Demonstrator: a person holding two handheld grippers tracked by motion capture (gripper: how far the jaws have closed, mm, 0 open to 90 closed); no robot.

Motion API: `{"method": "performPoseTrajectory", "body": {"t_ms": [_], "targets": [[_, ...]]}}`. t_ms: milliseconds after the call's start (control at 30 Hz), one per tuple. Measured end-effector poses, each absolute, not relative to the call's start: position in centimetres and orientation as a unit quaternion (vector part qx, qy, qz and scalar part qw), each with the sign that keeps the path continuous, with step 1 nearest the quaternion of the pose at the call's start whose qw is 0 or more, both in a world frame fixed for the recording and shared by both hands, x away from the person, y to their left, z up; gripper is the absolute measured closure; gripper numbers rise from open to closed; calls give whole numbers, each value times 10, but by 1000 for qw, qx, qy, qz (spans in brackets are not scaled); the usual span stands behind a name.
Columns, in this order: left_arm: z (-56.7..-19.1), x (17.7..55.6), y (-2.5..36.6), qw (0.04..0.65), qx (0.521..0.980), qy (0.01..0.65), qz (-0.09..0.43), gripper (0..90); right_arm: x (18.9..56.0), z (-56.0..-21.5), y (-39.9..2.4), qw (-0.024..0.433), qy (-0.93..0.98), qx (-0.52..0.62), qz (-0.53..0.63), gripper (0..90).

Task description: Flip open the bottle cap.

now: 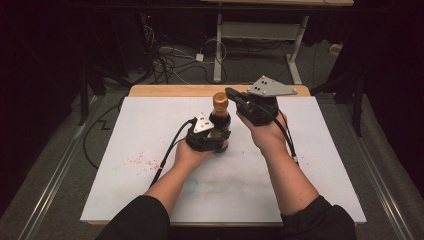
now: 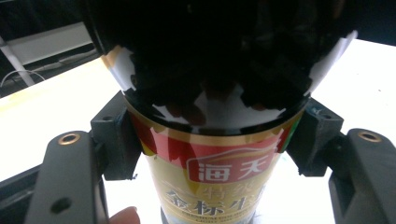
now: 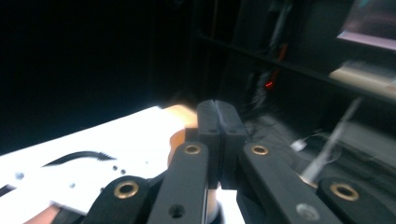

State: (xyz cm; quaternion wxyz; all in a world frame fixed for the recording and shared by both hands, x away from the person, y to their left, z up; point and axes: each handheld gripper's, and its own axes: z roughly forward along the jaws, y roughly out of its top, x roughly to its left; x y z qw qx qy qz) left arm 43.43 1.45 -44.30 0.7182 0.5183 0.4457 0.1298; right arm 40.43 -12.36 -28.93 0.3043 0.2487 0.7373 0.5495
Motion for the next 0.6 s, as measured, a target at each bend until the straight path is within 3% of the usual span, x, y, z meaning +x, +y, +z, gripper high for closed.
{"method": "performPoseTrajectory", "body": {"t_ms": [600], "targets": [[-442,436,17,719,516,449,119,286,413,-315,-130,278,778,271,494,900]]}}
